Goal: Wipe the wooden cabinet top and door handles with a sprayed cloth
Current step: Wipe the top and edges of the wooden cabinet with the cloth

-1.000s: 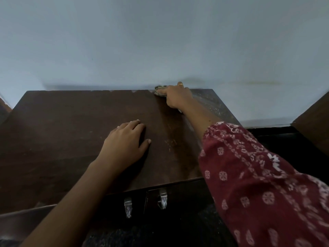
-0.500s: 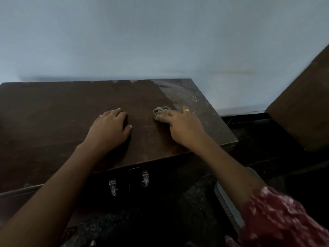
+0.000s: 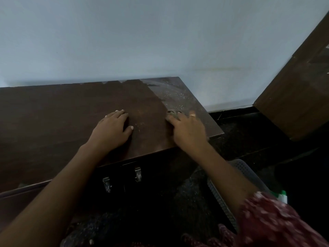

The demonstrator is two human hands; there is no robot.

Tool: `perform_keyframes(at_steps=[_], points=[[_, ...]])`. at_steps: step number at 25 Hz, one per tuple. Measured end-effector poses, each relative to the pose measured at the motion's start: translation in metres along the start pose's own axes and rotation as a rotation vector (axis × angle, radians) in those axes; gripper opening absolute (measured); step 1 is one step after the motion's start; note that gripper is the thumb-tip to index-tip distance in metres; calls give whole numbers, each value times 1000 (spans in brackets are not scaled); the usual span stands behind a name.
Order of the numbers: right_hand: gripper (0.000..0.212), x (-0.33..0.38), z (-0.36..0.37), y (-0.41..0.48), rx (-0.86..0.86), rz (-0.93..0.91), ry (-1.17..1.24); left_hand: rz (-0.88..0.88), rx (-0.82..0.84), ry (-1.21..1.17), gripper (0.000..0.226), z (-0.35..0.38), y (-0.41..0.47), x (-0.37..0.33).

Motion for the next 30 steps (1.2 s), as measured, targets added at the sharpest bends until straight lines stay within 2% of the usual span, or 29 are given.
perform_keyframes(at_steps=[4, 6, 8, 10, 12, 15, 22, 26, 30], points=[[47, 68, 2, 2, -84, -201, 141, 111, -123, -143, 48, -4, 7, -7], [46, 90, 7, -10, -111, -344, 120, 121, -172, -186, 53, -13, 6, -5], [45, 85, 11, -16, -158, -409, 51, 176, -167, -209, 50, -17, 2, -6], [46, 60, 13, -16, -167, -376, 44, 280, -145, -236, 42, -12, -5, -15], [53, 32, 15, -13, -144, -359, 100, 392, -94, -215, 50, 1, -7, -33], [47, -11, 20, -5, -99, -287, 116, 473, -1, -71, 61, 24, 13, -69], [50, -90, 23, 23, -84, -70, 193, 459, 137, 180, 61, 30, 81, -158], [49, -106, 28, 48, -70, -66, 240, 460, 135, 222, 61, 28, 105, -167], [48, -94, 30, 80, -85, -61, 199, 424, 71, 179, 55, 17, 125, -150]])
Point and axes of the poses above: each hand's wrist, its own y-axis towards the middle knuckle, its own z-axis out of the palm, x = y × z, the point moved 3 cm from there along y, towards the middle knuckle, and after that the axes turned 7 degrees about x, right-handed, at the moved point
